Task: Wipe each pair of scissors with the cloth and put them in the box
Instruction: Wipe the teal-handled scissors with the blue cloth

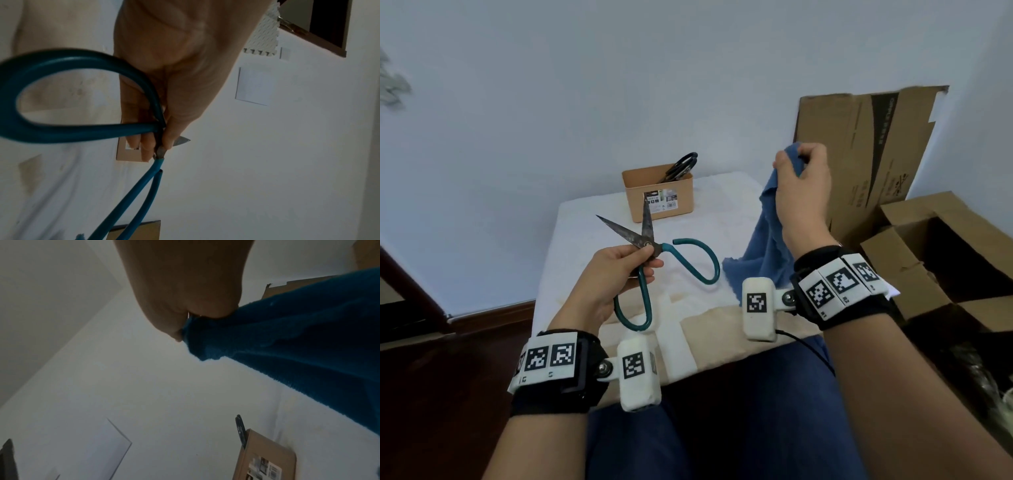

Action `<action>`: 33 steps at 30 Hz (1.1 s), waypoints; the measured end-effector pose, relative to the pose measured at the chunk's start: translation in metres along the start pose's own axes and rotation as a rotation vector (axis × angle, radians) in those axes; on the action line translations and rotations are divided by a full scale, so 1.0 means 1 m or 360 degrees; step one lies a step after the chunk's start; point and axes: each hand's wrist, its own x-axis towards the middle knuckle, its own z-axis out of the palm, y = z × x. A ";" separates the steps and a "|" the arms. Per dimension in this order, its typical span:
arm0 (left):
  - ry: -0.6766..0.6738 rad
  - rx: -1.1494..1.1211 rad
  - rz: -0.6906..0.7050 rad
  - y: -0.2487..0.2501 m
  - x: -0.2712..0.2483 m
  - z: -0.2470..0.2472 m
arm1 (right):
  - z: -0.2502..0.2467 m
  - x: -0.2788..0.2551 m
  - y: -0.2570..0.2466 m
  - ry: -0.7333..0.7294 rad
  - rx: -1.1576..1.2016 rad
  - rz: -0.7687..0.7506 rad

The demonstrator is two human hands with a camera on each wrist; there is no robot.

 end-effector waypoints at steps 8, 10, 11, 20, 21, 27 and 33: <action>-0.0054 0.0071 -0.0007 0.002 0.002 -0.001 | 0.026 -0.019 0.024 -0.0628 -0.0196 -0.0034; -0.0087 0.0129 -0.0020 -0.001 0.000 0.001 | 0.027 -0.030 0.033 -0.0822 -0.0279 -0.0011; -0.0103 0.0154 -0.0028 -0.003 0.000 0.001 | 0.026 -0.035 0.037 -0.0894 -0.0303 -0.0016; -0.0229 0.0254 -0.0087 -0.013 0.000 0.009 | 0.028 -0.054 0.041 -0.1148 -0.0256 -0.0062; -0.0240 0.0272 -0.0089 -0.014 -0.001 0.010 | 0.030 -0.057 0.042 -0.1196 -0.0250 -0.0064; -0.0313 0.0347 -0.0048 -0.016 -0.003 0.018 | 0.042 -0.075 0.052 -0.1304 -0.0350 -0.0054; -0.0311 0.0379 0.0034 -0.017 -0.004 0.019 | 0.044 -0.076 0.058 -0.1277 -0.0566 0.0078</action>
